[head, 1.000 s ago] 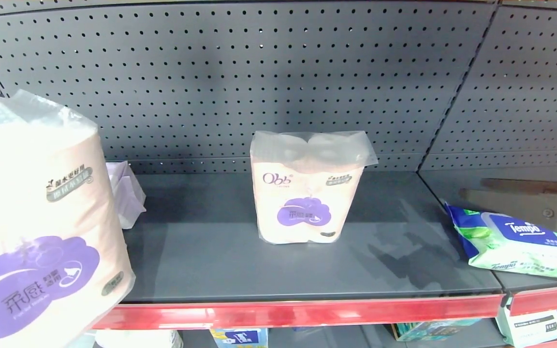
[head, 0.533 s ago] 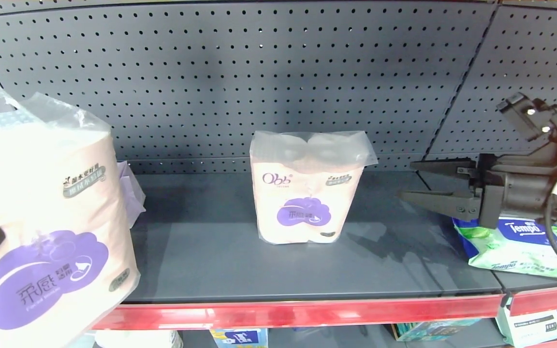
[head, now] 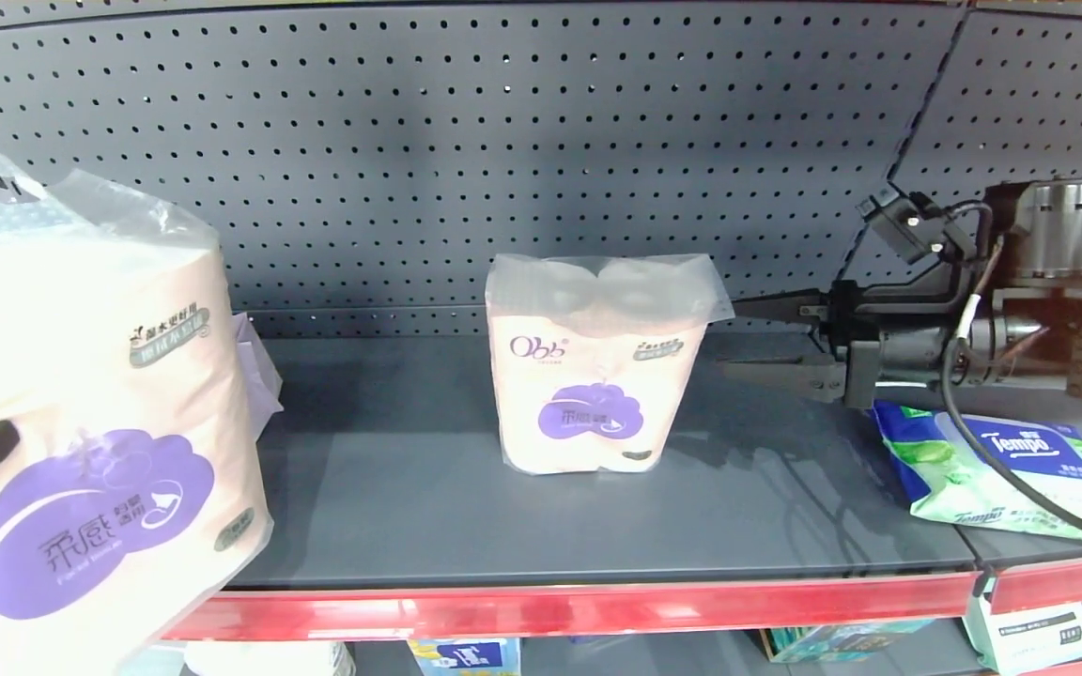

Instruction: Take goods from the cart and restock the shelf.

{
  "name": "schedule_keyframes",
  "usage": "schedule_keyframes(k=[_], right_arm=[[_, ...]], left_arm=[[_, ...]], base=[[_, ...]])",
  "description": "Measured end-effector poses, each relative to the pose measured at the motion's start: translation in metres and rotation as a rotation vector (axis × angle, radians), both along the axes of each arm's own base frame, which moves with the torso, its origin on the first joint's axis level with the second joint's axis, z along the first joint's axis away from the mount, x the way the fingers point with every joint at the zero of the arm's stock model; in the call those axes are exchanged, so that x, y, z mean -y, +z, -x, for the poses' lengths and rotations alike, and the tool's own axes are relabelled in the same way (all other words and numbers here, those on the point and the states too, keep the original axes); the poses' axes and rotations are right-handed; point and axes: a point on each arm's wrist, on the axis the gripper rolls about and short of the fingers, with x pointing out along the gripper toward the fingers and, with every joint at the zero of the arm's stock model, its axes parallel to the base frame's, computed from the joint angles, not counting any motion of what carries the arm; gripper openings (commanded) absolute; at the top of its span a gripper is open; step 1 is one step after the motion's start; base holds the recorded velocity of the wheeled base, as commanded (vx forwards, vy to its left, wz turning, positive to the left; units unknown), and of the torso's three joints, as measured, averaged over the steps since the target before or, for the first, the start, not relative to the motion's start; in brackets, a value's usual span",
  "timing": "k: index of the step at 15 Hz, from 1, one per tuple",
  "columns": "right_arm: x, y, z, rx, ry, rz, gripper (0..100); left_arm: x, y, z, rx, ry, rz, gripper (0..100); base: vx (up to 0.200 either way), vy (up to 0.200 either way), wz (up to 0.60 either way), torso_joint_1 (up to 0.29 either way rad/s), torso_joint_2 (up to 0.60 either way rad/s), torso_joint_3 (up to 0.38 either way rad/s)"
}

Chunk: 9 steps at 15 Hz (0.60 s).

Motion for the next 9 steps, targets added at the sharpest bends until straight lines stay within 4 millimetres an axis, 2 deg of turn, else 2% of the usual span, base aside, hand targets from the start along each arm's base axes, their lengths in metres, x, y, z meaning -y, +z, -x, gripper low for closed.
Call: schedule_keyframes(k=[4,9], right_arm=[[-0.01,-0.004,-0.018,-0.007,0.044,-0.008,100],[-0.029,-0.007,-0.022,-0.013,0.101,-0.01,100]], left_arm=[[0.0,0.0,-0.001,-0.004,0.009,-0.002,0],[0.0,0.0,-0.002,-0.005,0.019,-0.004,0]], base=[[0.0,0.0,0.0,0.0,0.0,0.0],[0.0,0.0,0.0,0.0,0.0,0.0]])
